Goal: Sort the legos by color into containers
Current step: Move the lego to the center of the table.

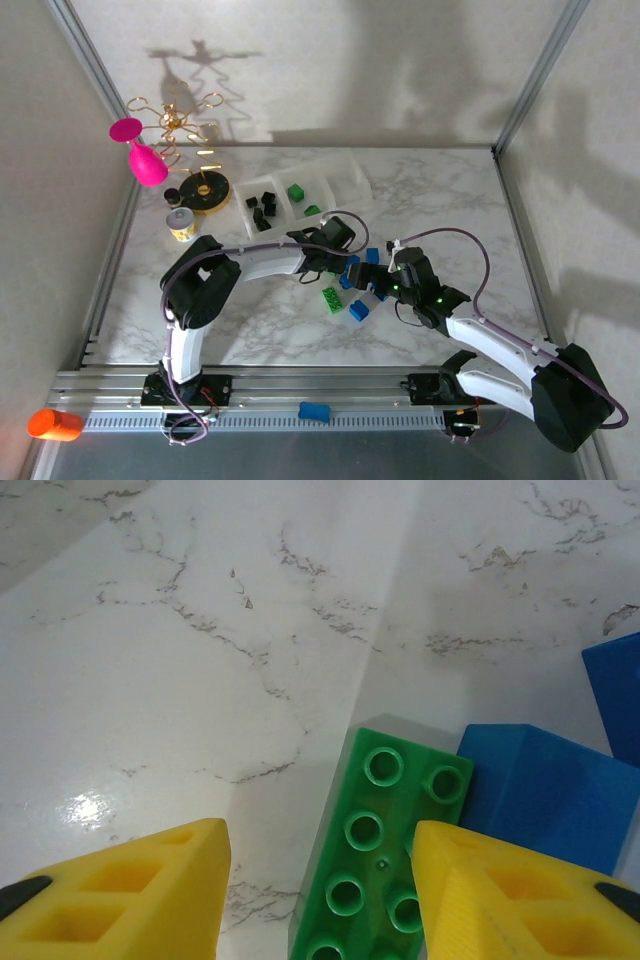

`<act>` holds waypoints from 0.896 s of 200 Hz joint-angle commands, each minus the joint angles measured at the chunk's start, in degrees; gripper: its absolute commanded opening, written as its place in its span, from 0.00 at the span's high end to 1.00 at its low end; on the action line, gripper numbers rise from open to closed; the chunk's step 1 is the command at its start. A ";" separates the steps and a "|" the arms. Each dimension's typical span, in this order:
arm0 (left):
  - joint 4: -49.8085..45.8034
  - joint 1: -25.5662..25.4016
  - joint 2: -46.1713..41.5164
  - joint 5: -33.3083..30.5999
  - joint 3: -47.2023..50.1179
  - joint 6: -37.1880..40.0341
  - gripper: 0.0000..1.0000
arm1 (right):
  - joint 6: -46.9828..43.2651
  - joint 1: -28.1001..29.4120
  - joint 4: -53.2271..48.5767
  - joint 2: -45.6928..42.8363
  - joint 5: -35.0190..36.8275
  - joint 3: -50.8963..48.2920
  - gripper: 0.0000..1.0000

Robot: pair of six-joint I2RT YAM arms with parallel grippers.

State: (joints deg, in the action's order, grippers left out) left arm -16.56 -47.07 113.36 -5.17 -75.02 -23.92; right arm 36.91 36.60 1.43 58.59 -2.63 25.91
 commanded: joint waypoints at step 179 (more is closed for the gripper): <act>-0.68 -0.10 0.24 7.11 0.10 3.18 0.44 | 0.76 -0.38 0.59 -0.44 0.70 -0.53 0.01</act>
State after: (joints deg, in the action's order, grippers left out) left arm -16.10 -47.07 112.25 1.13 -72.77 -22.44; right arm 36.91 36.60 1.48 59.00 -2.63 25.91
